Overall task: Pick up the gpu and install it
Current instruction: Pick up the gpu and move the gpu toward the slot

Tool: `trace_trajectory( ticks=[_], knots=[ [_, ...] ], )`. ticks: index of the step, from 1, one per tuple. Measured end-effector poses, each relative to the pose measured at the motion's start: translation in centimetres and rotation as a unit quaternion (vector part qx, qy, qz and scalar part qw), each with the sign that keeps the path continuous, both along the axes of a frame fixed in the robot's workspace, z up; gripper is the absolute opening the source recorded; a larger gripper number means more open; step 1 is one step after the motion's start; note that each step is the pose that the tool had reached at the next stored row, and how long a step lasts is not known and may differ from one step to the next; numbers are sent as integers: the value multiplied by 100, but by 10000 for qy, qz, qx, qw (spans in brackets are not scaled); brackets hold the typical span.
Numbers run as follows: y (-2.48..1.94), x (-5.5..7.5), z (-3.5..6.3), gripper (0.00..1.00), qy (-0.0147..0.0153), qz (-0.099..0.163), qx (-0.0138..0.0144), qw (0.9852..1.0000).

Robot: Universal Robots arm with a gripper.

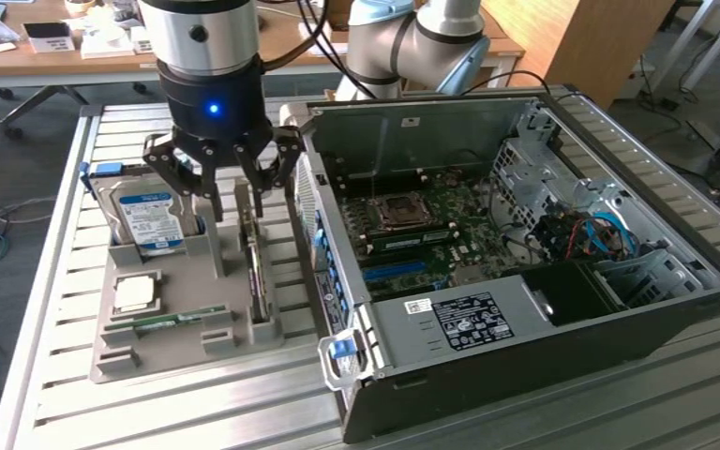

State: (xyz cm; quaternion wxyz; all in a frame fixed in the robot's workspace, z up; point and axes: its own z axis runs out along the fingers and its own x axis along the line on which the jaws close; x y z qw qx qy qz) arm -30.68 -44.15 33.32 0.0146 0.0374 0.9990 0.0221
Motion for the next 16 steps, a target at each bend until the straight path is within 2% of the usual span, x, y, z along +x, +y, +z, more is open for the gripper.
trace_trajectory(
  ticks=[16],
  knots=[
    [0,0,-189,47,0,0,0,10000]
  ],
)
